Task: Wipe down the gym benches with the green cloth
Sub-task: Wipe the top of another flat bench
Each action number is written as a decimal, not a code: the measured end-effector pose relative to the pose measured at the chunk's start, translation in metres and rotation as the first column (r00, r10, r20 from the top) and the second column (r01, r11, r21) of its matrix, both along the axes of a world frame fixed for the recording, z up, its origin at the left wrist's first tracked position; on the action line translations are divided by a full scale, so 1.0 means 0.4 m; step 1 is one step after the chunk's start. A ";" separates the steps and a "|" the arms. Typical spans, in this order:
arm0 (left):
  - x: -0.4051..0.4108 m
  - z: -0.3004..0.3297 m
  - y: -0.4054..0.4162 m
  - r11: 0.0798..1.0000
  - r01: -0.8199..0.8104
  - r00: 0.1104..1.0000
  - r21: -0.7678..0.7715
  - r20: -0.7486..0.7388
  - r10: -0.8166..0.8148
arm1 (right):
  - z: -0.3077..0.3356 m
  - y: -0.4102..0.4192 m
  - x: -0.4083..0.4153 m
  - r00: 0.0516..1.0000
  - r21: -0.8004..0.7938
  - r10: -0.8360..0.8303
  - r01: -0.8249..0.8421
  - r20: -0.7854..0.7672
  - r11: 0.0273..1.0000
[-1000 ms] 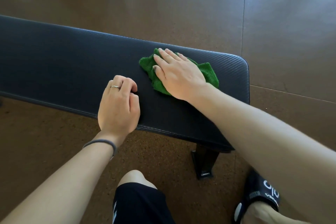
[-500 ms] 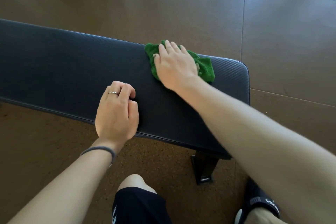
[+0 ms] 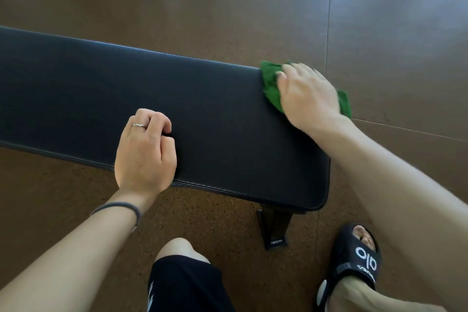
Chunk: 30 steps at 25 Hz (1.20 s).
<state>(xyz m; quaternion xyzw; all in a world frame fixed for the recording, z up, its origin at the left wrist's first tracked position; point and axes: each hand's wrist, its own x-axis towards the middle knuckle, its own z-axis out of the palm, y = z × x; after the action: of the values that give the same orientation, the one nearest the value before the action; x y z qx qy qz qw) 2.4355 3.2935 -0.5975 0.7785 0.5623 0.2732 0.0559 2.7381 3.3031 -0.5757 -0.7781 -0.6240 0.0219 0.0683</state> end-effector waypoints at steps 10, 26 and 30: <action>-0.003 0.003 0.003 1.000 0.009 1.000 0.013 0.006 -0.009 | 0.015 0.092 -0.067 0.993 -0.059 -0.117 0.118 0.022 0.991; -0.178 0.033 0.138 0.996 -0.028 0.986 0.085 -0.162 0.041 | -0.010 -0.204 -0.383 0.915 0.000 0.402 -0.403 0.018 0.915; -0.208 0.008 0.145 0.992 -0.127 0.991 0.025 -0.028 0.127 | 0.006 -0.085 -0.378 0.874 -0.030 0.486 -0.485 0.019 0.874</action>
<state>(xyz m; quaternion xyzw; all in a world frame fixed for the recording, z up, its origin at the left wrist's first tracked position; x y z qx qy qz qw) 2.3522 3.3513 -0.5944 0.7457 0.6082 0.2711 0.0211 2.5868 3.2691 -0.5732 -0.5976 -0.7998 0.0361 0.0431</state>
